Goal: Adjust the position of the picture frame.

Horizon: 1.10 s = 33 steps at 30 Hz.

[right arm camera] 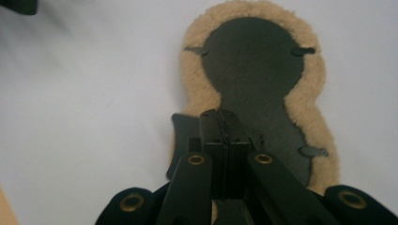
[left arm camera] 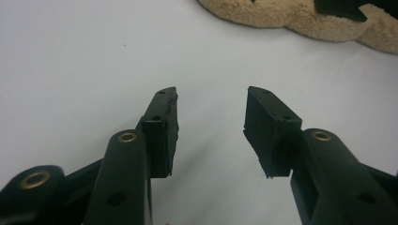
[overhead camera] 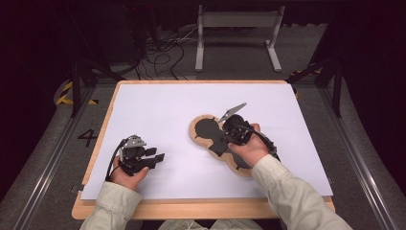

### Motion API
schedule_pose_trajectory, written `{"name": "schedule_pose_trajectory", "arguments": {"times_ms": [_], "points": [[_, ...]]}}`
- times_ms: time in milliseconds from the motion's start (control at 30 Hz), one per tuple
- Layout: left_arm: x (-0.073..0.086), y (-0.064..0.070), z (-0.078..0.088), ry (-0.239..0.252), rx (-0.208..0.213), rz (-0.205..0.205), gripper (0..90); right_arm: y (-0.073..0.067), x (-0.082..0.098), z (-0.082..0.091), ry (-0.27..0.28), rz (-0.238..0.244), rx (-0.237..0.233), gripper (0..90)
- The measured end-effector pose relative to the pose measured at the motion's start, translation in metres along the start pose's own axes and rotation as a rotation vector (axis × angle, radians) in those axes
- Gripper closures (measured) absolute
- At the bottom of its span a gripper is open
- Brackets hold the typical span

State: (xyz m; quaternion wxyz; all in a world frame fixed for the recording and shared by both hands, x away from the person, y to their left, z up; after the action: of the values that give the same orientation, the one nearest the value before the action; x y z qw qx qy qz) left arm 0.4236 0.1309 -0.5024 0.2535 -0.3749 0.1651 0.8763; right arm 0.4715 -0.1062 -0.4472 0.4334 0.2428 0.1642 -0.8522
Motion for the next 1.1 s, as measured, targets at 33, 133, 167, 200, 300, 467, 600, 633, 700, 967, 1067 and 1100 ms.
{"name": "schedule_pose_trajectory", "arguments": {"times_ms": [33,133,167,200,300,467,600,633,700,967,1067,1100], "points": [[0.002,-0.002,0.002,0.003,-0.006,0.004,54.5,0.005,-0.004,-0.001,-0.003,-0.004,0.009,90.0],[0.006,-0.004,0.005,-0.004,-0.011,0.009,55.8,0.019,-0.015,-0.006,-0.023,-0.015,0.022,90.0],[0.009,-0.005,0.006,-0.009,-0.018,0.009,55.9,0.024,-0.019,-0.008,-0.033,-0.016,0.032,90.0],[0.010,-0.006,0.006,-0.010,-0.020,0.016,55.8,0.030,-0.023,-0.010,-0.043,-0.020,0.041,90.0],[0.012,-0.007,0.008,-0.015,-0.026,0.021,55.2,0.038,-0.028,-0.015,-0.052,-0.031,0.045,90.0],[0.015,-0.010,0.009,-0.017,-0.032,0.027,54.2,0.052,-0.040,-0.026,-0.013,-0.044,0.031,90.0],[0.016,-0.011,0.008,-0.026,-0.039,0.029,54.1,0.071,-0.038,-0.039,-0.006,-0.098,0.057,90.0],[0.016,-0.011,0.007,-0.028,-0.038,0.032,53.9,0.076,-0.038,-0.041,-0.001,-0.113,0.063,90.0],[0.016,-0.011,0.007,-0.029,-0.036,0.031,53.7,0.087,-0.037,-0.046,0.007,-0.136,0.087,90.0],[0.019,-0.008,0.005,-0.039,-0.034,0.018,53.7,0.107,-0.022,-0.065,-0.055,-0.190,0.115,90.0],[0.019,-0.009,0.005,-0.033,-0.037,0.027,53.6,0.107,-0.021,-0.069,-0.069,-0.213,0.126,90.0],[0.020,-0.009,0.006,-0.038,-0.034,0.028,53.6,0.107,-0.021,-0.069,-0.072,-0.212,0.131,90.0]]}}
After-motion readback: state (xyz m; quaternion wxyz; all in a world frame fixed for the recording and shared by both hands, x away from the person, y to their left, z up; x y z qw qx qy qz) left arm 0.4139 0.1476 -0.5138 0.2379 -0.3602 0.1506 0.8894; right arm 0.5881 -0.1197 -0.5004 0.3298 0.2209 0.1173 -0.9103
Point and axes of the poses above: each handheld gripper's, and its own axes: z roughly backward along the jaws, x roughly out of its underside, y roughly to its right, the point moved 10 cm from there along -z, roughly forward along the jaws, and after that the axes turned 7 degrees about -x, right-handed, at the moved point
